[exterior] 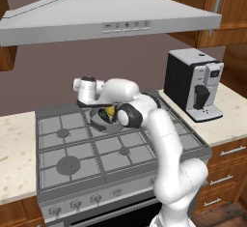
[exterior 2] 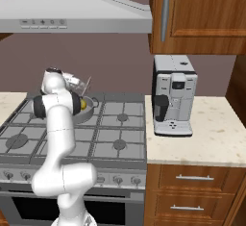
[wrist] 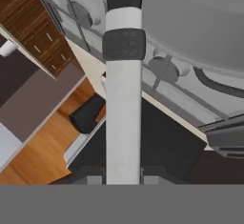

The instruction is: Put the eggplant and lemon in the pot. Retrieve the spatula and lightly stir the vegetables in the pot.

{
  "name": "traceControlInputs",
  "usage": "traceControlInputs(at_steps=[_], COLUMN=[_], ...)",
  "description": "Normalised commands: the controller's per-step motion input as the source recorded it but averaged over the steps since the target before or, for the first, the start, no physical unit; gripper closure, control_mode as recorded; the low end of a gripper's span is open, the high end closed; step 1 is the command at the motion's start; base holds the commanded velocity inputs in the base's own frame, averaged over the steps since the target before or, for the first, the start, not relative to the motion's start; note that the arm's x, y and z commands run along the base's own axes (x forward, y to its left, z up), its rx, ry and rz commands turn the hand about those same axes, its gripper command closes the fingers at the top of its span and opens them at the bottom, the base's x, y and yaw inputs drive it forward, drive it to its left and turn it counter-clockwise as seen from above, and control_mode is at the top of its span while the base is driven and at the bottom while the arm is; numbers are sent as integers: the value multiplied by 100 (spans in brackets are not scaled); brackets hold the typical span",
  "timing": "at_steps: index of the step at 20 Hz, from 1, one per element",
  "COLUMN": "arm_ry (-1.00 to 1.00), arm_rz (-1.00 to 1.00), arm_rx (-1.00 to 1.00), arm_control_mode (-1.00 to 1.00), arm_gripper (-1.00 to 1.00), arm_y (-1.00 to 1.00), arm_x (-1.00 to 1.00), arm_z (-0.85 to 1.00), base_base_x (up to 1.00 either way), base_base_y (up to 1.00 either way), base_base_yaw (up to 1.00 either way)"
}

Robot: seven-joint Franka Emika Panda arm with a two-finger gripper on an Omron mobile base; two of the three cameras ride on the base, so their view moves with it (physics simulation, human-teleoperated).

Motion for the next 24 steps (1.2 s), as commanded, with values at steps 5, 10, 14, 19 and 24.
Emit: traceControlInputs(at_steps=[5, 10, 14, 19, 24], arm_ry=[-6, -25, -27, -27, -21], arm_rz=[-1, -11, -13, -7, 0], arm_rx=[-1, 6, 2, 7, 10], arm_control_mode=[-100, -100, -100, -100, -100], arm_gripper=[100, 100, 100, 100, 100], arm_y=[10, 1, 0, 5, 36], arm_x=[2, 18, 18, 0, -13], arm_z=[16, 5, 2, 25, 17], base_base_x=[0, 0, 0, 0, 0], base_base_y=[0, 0, 0, 0, 0], base_base_yaw=[0, 0, 0, 0, 0])
